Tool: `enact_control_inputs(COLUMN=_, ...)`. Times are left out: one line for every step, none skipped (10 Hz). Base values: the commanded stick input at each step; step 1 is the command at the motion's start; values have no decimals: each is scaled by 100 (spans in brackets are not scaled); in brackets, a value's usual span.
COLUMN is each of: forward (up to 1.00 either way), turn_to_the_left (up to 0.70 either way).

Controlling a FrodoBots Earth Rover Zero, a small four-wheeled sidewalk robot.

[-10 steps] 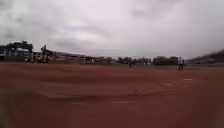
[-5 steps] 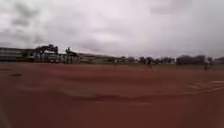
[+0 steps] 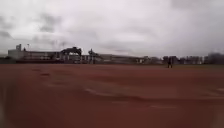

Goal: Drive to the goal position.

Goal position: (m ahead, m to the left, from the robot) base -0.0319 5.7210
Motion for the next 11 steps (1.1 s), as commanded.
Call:
enact_control_inputs(forward=0, turn_to_the_left=50)
enact_control_inputs(forward=0, turn_to_the_left=50)
enact_control_inputs(forward=0, turn_to_the_left=50)
enact_control_inputs(forward=0, turn_to_the_left=50)
enact_control_inputs(forward=0, turn_to_the_left=50)
enact_control_inputs(forward=0, turn_to_the_left=50)
enact_control_inputs(forward=0, turn_to_the_left=50)
enact_control_inputs(forward=0, turn_to_the_left=50)
enact_control_inputs(forward=0, turn_to_the_left=50)
enact_control_inputs(forward=0, turn_to_the_left=50)
enact_control_inputs(forward=0, turn_to_the_left=50)
